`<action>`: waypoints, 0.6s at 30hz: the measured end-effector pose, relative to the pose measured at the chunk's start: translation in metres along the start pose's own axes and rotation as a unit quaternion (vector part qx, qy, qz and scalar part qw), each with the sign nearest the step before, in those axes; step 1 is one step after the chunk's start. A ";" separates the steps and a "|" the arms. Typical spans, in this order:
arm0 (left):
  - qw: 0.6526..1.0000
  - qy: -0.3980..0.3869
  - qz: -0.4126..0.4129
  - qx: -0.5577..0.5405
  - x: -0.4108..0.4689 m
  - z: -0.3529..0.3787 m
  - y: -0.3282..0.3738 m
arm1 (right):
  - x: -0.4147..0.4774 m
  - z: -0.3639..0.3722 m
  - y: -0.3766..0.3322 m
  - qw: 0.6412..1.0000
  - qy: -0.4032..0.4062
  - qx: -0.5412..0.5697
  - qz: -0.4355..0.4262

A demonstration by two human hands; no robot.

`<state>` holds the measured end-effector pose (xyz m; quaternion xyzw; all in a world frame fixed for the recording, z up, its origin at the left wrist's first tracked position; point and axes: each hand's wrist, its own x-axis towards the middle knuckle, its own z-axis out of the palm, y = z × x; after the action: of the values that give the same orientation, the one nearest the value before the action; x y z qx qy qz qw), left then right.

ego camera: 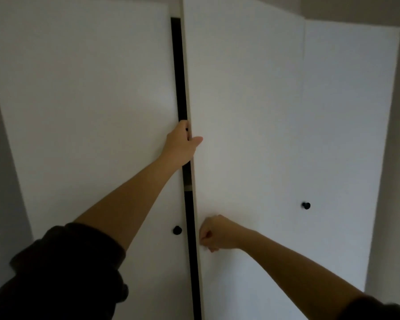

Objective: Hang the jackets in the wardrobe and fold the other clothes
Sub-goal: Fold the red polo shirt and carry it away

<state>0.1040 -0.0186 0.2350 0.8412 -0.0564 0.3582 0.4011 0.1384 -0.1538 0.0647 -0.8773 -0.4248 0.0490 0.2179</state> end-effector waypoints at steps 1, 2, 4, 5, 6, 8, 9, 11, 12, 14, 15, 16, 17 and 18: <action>1.000 0.006 -0.002 0.008 0.001 0.000 -0.003 | 0.006 0.001 0.003 1.000 -0.001 0.012 0.005; 1.000 0.016 -0.002 0.019 0.002 0.000 -0.005 | 0.010 0.001 0.006 1.000 -0.001 0.018 0.009; 0.993 0.059 0.036 0.092 0.003 0.001 -0.012 | 0.019 0.002 0.009 1.000 0.003 0.011 0.015; 0.982 0.085 0.065 0.157 0.003 0.002 -0.017 | 0.024 0.002 0.009 1.000 0.005 0.005 0.016; 0.966 0.106 0.092 0.218 0.003 0.002 -0.020 | 0.027 0.002 0.008 1.000 0.006 -0.001 0.017; 0.941 0.109 0.117 0.298 0.004 0.001 -0.029 | 0.034 0.002 0.006 0.999 0.006 -0.047 0.003; 0.935 0.099 0.110 0.323 0.006 0.001 -0.033 | 0.037 0.002 0.007 0.996 0.007 -0.086 -0.008; 0.922 0.088 0.085 0.368 0.012 0.002 -0.043 | 0.043 0.005 0.009 0.986 0.009 -0.166 -0.018; 0.913 0.084 0.078 0.392 0.013 0.002 -0.047 | 0.046 0.006 0.010 0.980 0.013 -0.199 -0.018; 0.893 0.074 0.076 0.437 0.015 0.005 -0.056 | 0.052 0.010 0.012 0.969 0.028 -0.243 -0.025; 0.881 0.068 0.077 0.461 0.016 0.007 -0.060 | 0.055 0.011 0.013 0.967 0.034 -0.252 -0.031; 0.869 0.065 0.078 0.484 0.015 0.008 -0.064 | 0.057 0.011 0.013 0.966 0.035 -0.253 -0.032; 0.857 0.063 0.079 0.504 0.015 0.009 -0.068 | 0.061 0.011 0.015 0.967 0.040 -0.250 -0.036; 0.848 0.063 0.081 0.521 0.015 0.010 -0.072 | 0.062 0.009 0.014 0.968 0.037 -0.246 -0.034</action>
<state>0.1483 0.0256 0.1952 0.8946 0.0958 0.4187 -0.1233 0.1855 -0.1105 0.0564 -0.8902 -0.4450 -0.0972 0.0124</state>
